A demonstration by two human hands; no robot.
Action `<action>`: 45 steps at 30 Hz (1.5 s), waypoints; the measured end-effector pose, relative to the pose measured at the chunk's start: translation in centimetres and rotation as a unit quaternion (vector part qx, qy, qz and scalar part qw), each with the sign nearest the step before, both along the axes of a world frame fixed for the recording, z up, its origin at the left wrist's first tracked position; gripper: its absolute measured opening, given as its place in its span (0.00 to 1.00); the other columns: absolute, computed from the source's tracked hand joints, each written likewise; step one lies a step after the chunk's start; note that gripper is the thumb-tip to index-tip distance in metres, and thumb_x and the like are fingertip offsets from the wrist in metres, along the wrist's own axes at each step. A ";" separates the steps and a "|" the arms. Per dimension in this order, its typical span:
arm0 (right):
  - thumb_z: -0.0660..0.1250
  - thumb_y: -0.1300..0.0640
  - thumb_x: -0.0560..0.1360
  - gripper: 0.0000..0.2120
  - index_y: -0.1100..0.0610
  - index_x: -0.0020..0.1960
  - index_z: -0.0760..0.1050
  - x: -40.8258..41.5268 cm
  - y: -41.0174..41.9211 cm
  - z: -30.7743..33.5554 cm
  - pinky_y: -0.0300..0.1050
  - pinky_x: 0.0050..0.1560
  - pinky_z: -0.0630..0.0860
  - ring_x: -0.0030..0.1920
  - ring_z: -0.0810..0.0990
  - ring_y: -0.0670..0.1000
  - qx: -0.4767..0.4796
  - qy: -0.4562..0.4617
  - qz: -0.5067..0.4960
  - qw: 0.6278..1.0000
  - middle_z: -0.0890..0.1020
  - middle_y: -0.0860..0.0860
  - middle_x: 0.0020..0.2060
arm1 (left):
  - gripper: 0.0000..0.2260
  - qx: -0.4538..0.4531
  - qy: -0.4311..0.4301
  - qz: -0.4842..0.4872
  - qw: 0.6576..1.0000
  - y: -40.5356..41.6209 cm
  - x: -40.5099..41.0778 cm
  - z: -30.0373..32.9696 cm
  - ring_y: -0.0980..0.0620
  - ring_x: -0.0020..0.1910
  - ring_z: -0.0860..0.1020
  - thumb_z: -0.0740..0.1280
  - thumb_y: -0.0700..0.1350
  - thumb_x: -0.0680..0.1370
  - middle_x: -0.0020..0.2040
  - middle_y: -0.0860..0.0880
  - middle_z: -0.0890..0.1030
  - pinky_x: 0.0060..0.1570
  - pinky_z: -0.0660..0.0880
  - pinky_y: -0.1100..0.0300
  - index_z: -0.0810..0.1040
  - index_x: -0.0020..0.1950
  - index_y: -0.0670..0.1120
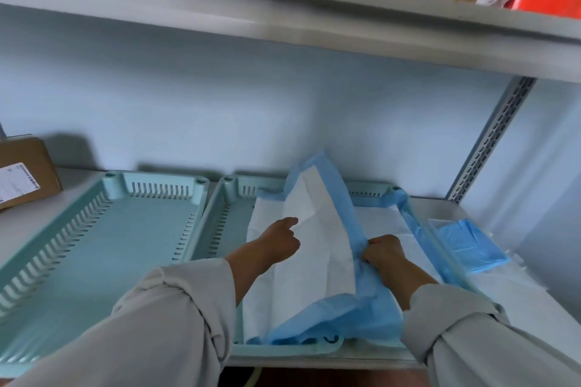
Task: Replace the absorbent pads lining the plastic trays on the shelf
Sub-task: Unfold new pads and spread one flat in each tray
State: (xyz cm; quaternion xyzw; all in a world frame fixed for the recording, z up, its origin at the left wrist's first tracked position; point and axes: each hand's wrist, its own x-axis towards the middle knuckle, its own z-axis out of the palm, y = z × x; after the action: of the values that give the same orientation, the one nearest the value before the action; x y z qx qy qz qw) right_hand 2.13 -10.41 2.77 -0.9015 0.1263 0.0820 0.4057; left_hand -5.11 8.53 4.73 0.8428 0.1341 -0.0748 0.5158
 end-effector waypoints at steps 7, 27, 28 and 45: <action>0.73 0.61 0.70 0.12 0.68 0.48 0.76 -0.4 -2.4 -1.8 0.44 0.41 0.74 0.39 0.78 0.56 0.044 0.034 0.005 0.998 0.81 0.60 0.41 | 0.24 0.033 0.114 -0.099 0.988 -2.9 0.5 -2.6 0.48 0.64 0.71 0.63 0.41 0.79 0.71 0.45 0.67 0.59 0.72 0.56 0.63 0.74 0.50; 0.67 0.49 0.75 0.12 0.58 0.46 0.77 -0.3 -4.8 -1.7 0.46 0.49 0.76 0.44 0.78 0.53 0.003 -0.037 0.001 0.999 0.80 0.53 0.44 | 0.14 0.116 0.017 -0.145 0.983 -7.4 2.6 -3.2 0.49 0.59 0.74 0.66 0.47 0.77 0.62 0.47 0.75 0.57 0.75 0.57 0.76 0.62 0.45; 0.66 0.49 0.75 0.13 0.59 0.44 0.76 -0.4 -5.1 -1.6 0.48 0.48 0.78 0.42 0.79 0.54 0.013 -0.015 0.003 1.000 0.80 0.53 0.41 | 0.15 0.084 0.026 -0.174 0.981 -7.6 2.3 -2.6 0.51 0.55 0.75 0.68 0.50 0.76 0.58 0.48 0.76 0.50 0.76 0.60 0.77 0.60 0.45; 0.64 0.72 0.74 0.04 0.68 0.49 0.75 -4.3 -6.6 -0.2 0.47 0.35 0.76 0.36 0.77 0.55 0.184 0.103 0.012 0.977 0.76 0.60 0.36 | 0.19 0.172 -0.152 -0.260 0.938 -7.8 -0.5 -0.1 0.56 0.30 0.63 0.70 0.47 0.75 0.29 0.52 0.65 0.34 0.61 0.64 0.64 0.29 0.49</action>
State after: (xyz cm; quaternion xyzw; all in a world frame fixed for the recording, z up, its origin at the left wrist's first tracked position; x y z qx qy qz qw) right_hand -2.18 -17.03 2.53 -0.7997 0.1399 0.2013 0.5480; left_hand -5.65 0.72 4.61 0.9256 -0.1591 -0.0536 0.3394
